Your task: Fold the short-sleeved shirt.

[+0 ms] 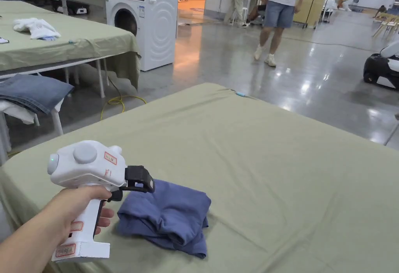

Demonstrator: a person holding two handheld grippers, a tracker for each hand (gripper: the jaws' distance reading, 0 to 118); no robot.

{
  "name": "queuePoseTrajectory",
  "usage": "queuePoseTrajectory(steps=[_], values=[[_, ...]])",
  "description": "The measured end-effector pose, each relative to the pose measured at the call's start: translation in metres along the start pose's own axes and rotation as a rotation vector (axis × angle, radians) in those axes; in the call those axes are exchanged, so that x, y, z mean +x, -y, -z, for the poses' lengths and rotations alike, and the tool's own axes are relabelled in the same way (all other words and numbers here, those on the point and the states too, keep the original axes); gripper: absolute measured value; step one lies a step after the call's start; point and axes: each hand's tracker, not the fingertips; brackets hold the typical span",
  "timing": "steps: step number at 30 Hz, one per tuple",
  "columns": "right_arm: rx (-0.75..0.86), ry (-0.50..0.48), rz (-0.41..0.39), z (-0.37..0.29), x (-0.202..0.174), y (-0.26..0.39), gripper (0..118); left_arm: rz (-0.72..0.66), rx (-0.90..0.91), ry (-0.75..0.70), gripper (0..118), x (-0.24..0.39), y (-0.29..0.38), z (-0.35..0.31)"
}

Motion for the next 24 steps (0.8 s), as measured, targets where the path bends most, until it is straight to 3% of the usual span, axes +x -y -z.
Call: queuePoseTrajectory(steps=[3, 8, 9, 10, 11, 12, 17, 20, 24], values=[[0.046, 0.035, -0.053, -0.010, 0.006, -0.007, 1, 0.136, 0.169, -0.051, 86, 0.045, 0.015, -0.032], [0.187, 0.157, -0.132, -0.042, 0.025, -0.037, 1, 0.324, 0.353, 0.122, 83, 0.154, 0.088, -0.043], [0.221, 0.179, -0.152, -0.053, 0.027, -0.045, 1, 0.397, 0.388, 0.152, 74, 0.183, 0.108, -0.041], [0.252, 0.186, -0.173, -0.062, 0.030, -0.052, 1, 0.478, 0.434, 0.186, 52, 0.213, 0.131, -0.043], [0.269, 0.193, -0.197, -0.068, 0.034, -0.058, 1, 0.544, 0.476, 0.215, 20, 0.235, 0.147, -0.046], [0.302, 0.226, -0.231, -0.078, 0.036, -0.066, 1, 0.616, 0.516, 0.222, 11, 0.262, 0.165, -0.050], [0.529, 0.272, -0.292, -0.130, 0.048, -0.099, 1, 0.669, 0.605, 0.313, 10, 0.362, 0.211, -0.074], [0.650, 0.365, -0.335, -0.158, 0.047, -0.122, 1, 0.749, 0.713, 0.319, 10, 0.404, 0.223, -0.090], [0.693, 0.369, -0.290, -0.179, 0.053, -0.152, 1, 0.775, 0.718, 0.324, 10, 0.431, 0.231, -0.103]])
